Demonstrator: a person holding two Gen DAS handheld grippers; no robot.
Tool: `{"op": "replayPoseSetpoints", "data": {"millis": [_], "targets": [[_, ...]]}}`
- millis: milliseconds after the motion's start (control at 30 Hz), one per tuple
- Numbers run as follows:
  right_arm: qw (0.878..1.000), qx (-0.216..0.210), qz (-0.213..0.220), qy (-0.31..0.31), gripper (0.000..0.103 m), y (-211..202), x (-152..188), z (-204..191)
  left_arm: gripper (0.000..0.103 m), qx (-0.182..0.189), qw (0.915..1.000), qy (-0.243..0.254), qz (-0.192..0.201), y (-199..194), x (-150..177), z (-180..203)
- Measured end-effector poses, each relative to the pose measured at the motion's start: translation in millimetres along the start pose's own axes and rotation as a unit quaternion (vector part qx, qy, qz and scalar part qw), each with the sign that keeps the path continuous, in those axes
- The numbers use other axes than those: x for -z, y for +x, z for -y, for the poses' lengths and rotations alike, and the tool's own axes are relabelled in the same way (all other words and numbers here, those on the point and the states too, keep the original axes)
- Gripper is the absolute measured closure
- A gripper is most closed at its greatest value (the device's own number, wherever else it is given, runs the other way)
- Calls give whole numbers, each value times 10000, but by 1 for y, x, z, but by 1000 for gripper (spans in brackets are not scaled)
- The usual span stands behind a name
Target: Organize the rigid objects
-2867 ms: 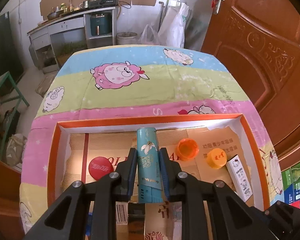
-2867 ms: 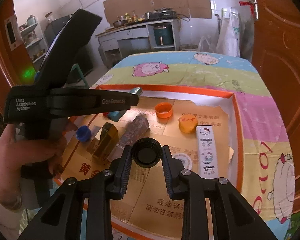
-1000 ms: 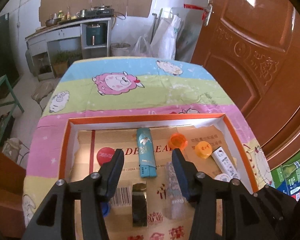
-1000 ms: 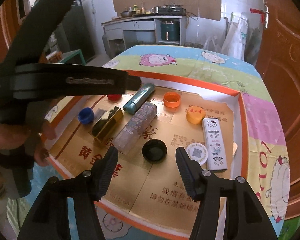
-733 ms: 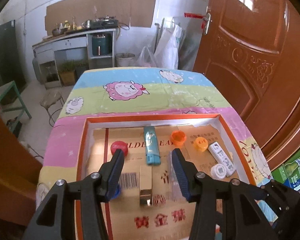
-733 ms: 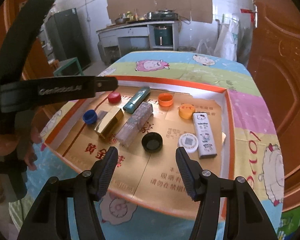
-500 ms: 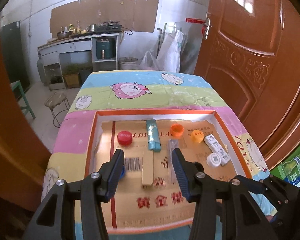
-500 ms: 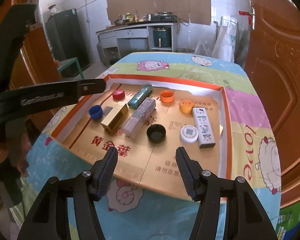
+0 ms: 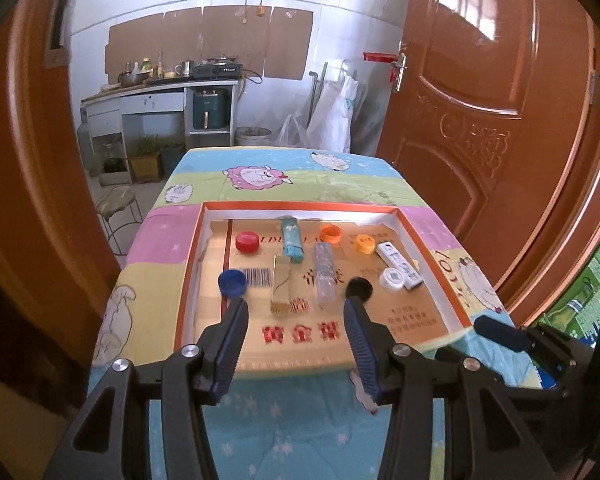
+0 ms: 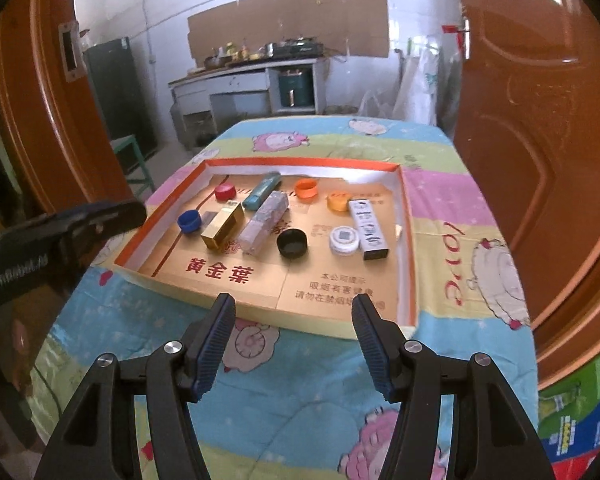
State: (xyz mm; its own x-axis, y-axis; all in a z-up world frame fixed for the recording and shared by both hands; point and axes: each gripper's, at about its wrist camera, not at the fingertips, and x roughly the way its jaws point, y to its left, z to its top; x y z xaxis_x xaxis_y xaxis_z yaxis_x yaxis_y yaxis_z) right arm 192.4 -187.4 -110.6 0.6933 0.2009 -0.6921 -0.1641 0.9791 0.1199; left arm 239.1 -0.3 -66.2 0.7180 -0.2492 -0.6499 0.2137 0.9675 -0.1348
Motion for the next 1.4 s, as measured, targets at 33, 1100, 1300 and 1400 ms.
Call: {"op": "replayPoseSetpoints", "data": {"millis": [33, 1100, 1300, 1400], "targets": [[10000, 31, 19, 39, 32, -4, 1, 0, 53, 9, 10000, -6, 27, -5, 3, 1], [9943, 742, 738, 196, 27, -126, 40, -51, 53, -209, 9971, -391, 611, -126, 70, 13], [9906, 856, 1051, 176, 27, -155, 44, -58, 53, -950, 9903, -363, 949, -152, 80, 20], [9894, 863, 1161, 137, 27, -167, 46, -64, 53, -722, 9918, -363, 990, -162, 82, 21]]}}
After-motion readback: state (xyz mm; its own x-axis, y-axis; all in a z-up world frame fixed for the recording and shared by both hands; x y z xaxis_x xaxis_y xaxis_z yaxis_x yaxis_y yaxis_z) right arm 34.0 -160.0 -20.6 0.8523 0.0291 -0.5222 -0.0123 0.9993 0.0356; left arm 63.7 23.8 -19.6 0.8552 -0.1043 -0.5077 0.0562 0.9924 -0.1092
